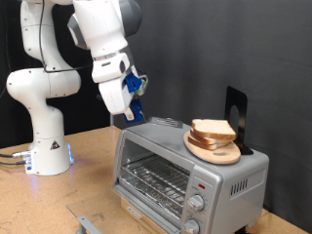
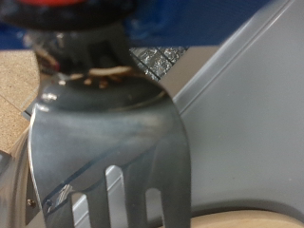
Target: Make a piece of toast with the oven
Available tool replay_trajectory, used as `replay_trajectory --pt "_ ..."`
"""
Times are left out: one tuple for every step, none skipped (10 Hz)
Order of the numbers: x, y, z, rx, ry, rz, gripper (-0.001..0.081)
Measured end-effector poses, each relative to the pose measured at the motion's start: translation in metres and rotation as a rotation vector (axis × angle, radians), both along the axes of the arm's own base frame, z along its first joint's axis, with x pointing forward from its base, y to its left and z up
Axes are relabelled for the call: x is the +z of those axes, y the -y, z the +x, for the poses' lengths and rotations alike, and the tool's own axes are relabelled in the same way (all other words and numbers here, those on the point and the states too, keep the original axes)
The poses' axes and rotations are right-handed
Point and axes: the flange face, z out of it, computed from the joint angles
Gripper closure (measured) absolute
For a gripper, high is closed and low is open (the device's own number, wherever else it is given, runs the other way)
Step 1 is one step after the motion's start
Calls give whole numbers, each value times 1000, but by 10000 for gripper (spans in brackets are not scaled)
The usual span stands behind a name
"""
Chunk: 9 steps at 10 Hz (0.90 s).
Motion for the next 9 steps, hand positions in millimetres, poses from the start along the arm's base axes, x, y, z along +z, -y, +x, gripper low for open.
replay_trajectory --pt "-3 -2 4 -1 -5 -7 543" --pt "-7 -5 7 -2 -8 -13 543" --pt "-11 -7 9 -4 -10 -17 543" --pt "-13 -9 11 -5 -8 -19 543" --pt "-15 -10 12 -5 -8 -20 543" --pt "-17 -12 13 -5 -8 -21 543" --pt "-18 -13 14 -5 -5 -22 543" --pt "-19 -14 14 -4 -4 -22 543" --pt "-18 -14 14 -4 -3 -21 543"
